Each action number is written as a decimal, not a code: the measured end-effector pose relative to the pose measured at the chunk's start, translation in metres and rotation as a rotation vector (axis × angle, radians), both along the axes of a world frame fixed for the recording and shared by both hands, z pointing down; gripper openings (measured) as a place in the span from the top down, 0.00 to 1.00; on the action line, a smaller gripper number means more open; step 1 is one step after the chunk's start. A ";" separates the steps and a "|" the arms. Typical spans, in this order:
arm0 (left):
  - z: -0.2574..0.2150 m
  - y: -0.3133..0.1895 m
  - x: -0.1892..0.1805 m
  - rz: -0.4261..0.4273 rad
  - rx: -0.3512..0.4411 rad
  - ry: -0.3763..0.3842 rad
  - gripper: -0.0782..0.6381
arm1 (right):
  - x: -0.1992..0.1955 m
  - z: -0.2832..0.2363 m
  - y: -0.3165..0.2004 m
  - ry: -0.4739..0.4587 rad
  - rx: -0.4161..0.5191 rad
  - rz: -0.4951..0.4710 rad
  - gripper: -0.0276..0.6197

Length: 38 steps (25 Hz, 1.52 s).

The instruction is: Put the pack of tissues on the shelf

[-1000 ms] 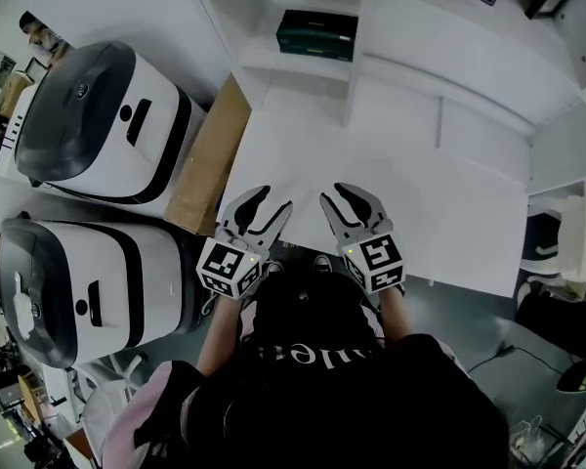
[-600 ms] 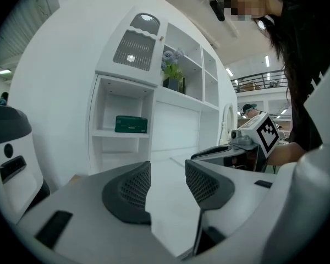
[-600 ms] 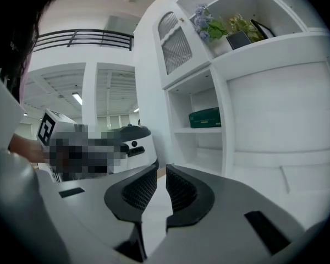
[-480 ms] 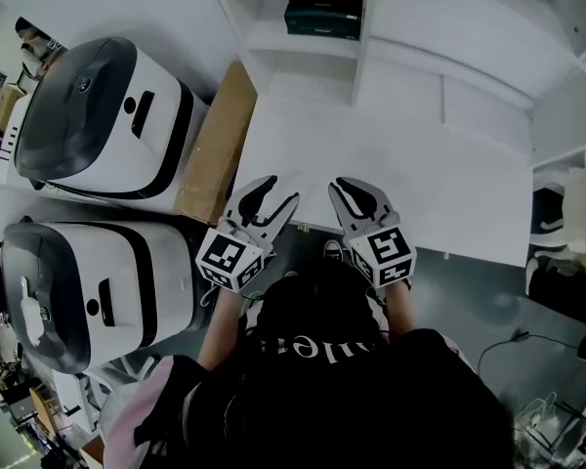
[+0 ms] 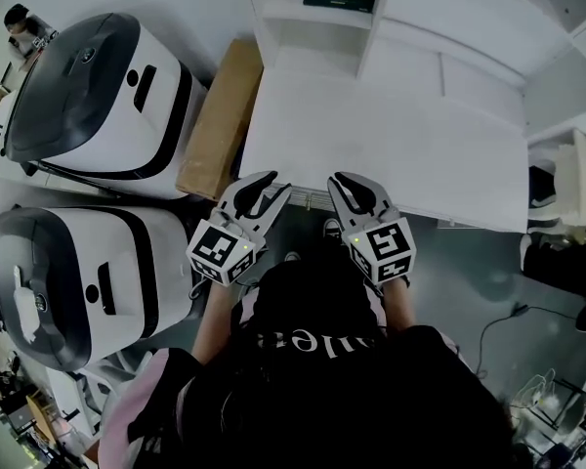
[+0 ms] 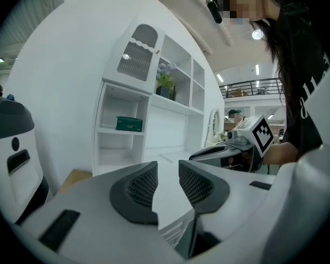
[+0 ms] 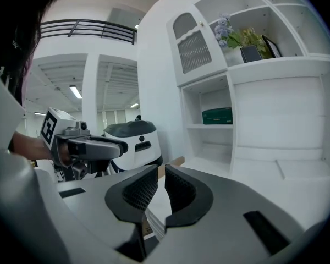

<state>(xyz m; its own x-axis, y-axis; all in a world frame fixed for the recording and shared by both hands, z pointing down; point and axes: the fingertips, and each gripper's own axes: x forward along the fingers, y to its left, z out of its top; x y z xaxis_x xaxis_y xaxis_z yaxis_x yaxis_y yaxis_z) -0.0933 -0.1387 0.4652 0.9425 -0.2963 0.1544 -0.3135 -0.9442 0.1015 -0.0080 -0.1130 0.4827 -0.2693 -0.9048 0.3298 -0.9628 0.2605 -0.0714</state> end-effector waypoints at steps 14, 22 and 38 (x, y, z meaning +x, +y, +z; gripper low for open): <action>0.012 0.036 -0.054 0.045 -0.015 -0.002 0.83 | -0.047 0.008 0.041 0.048 -0.014 0.035 0.86; 0.009 0.048 -0.062 0.062 0.003 0.012 0.83 | -0.055 0.006 0.056 0.088 -0.011 0.036 0.86; 0.008 0.070 -0.053 0.124 0.022 0.008 0.83 | -0.055 0.007 0.080 0.102 -0.018 0.068 0.86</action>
<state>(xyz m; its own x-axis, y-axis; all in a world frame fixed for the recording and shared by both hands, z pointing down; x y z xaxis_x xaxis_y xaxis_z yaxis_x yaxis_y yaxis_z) -0.1460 -0.0691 0.4736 0.9733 -0.1808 0.1417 -0.1937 -0.9776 0.0827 -0.0632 -0.0328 0.4900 -0.1718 -0.9135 0.3687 -0.9808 0.1938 0.0232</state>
